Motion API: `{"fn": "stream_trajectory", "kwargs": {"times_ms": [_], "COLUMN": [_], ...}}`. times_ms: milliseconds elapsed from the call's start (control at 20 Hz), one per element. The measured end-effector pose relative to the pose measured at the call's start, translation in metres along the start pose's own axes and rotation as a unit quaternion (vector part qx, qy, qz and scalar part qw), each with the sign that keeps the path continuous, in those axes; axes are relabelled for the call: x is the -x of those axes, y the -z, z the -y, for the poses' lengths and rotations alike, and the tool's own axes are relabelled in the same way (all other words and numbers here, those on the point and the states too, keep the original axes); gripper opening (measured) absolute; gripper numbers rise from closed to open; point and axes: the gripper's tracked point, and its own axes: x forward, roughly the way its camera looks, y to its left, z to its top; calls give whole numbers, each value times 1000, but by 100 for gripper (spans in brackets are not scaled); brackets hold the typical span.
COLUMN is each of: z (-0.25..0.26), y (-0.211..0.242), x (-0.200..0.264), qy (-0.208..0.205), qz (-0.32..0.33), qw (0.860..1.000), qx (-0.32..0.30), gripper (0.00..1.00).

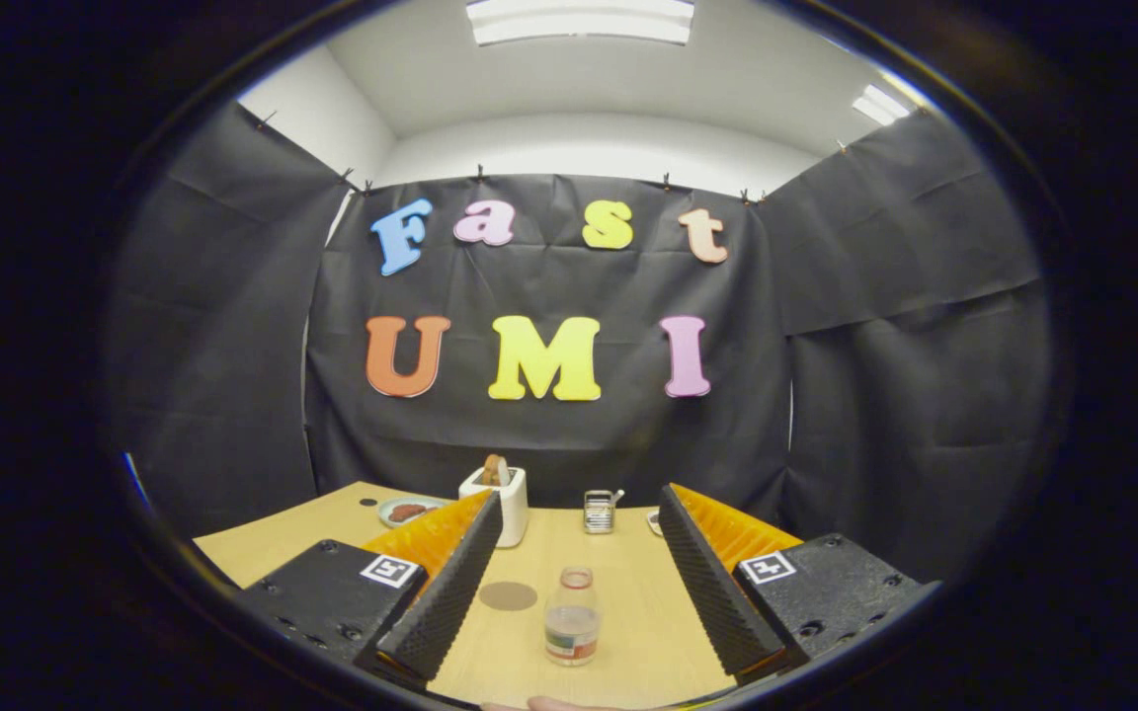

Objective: Take the bottle from table, then pour the juice into the cup, finally place the bottle on the coaster

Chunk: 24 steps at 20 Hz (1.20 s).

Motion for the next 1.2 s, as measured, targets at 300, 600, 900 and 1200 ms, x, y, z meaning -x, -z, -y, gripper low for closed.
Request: {"fn": "stream_trajectory", "kwargs": {"times_ms": [300,600,900,1200], "z": [9,11,11,11], "y": [43,85,136,175], "x": [-27,-51,-72,-81], "qy": [6,4,1,0], "qz": [-22,-32,-67,-79], "qw": [1000,999,998,997], "qx": [-13,3,-10,-13], "gripper": [100,100,100,100]}}
